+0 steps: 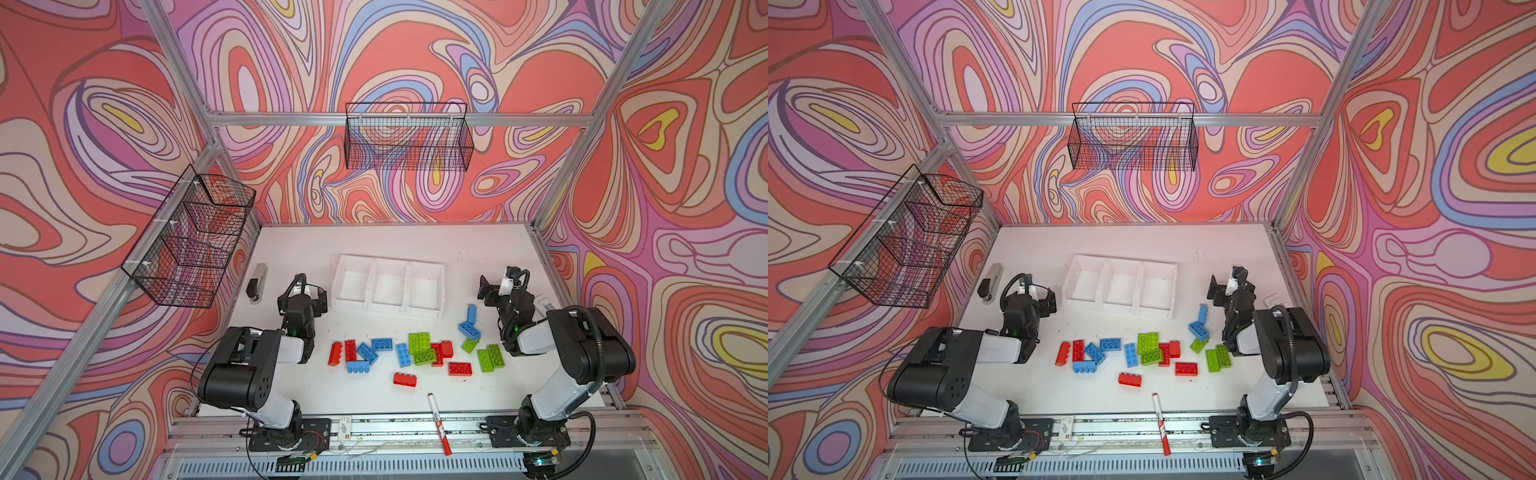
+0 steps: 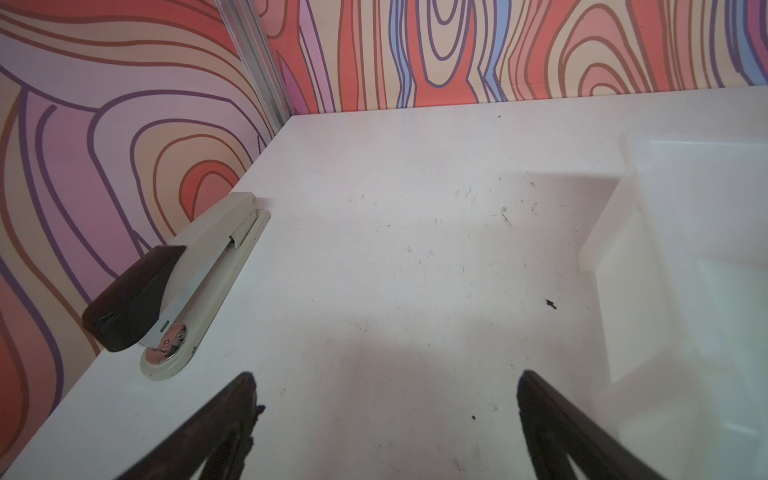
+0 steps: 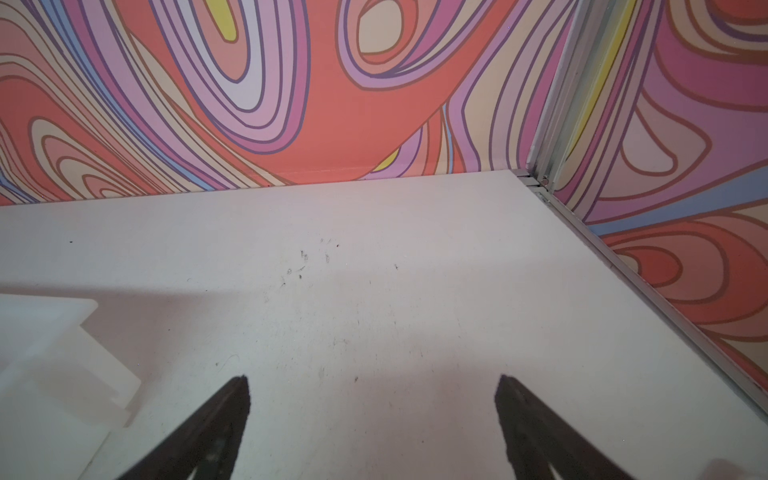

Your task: Sort the legos into containers by color

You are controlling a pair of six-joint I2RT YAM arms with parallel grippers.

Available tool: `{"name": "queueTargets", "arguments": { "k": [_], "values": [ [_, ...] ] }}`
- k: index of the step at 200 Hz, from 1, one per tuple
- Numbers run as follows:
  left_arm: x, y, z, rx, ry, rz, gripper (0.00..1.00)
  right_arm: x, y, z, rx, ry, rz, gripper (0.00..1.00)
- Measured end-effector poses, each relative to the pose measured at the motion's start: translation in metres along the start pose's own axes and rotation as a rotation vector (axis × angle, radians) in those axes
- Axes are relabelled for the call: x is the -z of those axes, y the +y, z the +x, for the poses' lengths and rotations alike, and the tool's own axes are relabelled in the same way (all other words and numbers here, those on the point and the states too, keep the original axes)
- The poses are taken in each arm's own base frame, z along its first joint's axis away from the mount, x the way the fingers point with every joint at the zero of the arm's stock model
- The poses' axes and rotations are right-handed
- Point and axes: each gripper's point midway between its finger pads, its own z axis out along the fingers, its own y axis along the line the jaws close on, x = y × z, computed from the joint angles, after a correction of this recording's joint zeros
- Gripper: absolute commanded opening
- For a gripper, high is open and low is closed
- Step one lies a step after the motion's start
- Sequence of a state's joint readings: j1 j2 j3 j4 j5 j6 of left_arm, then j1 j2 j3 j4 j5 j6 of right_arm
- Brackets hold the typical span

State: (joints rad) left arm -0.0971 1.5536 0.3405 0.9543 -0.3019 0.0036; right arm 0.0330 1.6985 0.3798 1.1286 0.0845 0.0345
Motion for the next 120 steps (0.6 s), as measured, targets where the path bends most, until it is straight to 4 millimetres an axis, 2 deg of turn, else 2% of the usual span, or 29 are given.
{"name": "queueTargets", "arguments": {
  "k": [120],
  "values": [
    [0.0000,-0.0012,0.0001,0.000,0.000,0.007,1.00,0.0000,0.0007,0.0000,0.000,0.000,-0.004,0.98]
  ]
}}
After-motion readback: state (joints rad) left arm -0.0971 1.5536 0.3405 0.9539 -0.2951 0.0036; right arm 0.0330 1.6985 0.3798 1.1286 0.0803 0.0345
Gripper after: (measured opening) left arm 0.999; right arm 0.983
